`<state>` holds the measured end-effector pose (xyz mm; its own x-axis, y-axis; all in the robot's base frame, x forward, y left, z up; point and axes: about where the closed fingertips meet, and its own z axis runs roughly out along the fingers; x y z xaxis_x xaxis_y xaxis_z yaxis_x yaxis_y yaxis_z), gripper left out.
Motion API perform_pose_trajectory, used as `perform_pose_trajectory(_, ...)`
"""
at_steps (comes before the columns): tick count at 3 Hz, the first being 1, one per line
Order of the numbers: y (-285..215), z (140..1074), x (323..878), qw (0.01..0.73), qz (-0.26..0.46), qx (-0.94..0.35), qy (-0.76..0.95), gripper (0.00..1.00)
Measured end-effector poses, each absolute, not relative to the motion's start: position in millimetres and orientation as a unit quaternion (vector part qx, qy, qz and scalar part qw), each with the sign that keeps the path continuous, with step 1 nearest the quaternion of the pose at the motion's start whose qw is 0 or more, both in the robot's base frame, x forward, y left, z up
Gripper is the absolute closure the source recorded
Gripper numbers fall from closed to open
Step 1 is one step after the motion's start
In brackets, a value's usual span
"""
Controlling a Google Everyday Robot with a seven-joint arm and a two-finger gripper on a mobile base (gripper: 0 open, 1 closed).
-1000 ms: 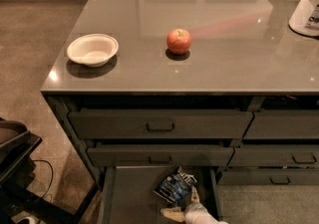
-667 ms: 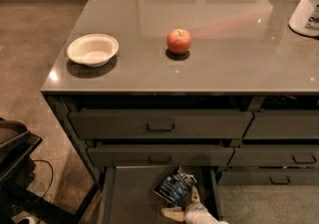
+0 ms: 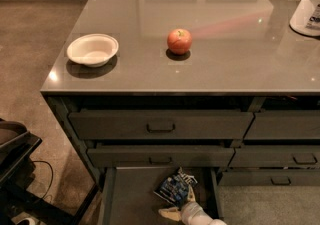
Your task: Pick blue chip bag from bottom drawer and place on counter
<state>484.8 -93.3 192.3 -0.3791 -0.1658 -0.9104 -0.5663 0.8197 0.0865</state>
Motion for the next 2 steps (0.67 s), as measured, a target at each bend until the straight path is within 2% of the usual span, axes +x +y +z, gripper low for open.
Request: perform_pose_trajectory(2,-82.6,163.8,509.8,0.514,0.181,-0.256,0.799,0.00)
